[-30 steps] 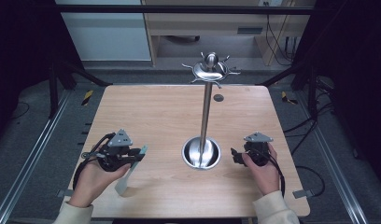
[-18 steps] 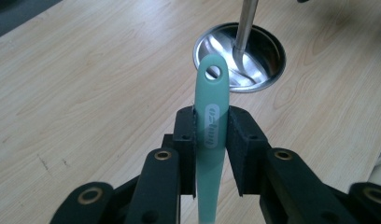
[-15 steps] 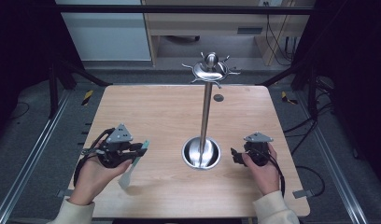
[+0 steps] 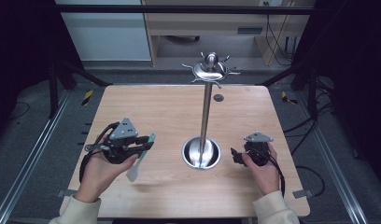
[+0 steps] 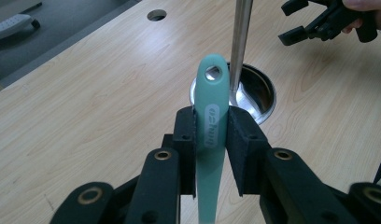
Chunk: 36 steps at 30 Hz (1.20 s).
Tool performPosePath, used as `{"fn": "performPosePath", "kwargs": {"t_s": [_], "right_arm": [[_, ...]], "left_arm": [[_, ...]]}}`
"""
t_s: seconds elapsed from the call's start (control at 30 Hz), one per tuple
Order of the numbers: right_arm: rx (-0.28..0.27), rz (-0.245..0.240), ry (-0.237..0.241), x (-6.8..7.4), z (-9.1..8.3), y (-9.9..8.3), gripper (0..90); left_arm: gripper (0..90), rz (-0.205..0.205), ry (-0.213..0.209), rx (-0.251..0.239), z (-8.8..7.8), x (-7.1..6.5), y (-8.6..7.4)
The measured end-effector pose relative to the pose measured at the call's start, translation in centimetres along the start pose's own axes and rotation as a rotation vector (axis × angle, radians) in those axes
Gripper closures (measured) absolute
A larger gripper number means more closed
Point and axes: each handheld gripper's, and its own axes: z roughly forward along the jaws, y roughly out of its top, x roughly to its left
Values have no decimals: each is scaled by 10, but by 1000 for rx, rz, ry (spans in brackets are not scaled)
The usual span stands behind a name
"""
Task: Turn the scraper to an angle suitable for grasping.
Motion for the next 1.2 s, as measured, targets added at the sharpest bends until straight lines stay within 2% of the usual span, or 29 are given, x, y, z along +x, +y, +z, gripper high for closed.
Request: {"fn": "performPosePath", "kwargs": {"t_s": [0.8,1.0,1.2], "right_arm": [[-10,8,5,-2,-2,0,163],[-4,4,5,0,-1,0,163],[-5,1,8,0,-1,1,163]], "left_arm": [[738,-17,-2,-90,2,-5,18],[738,-13,4,-114,2,-6,28],[738,-10,20,-154,0,-8,45]]}}
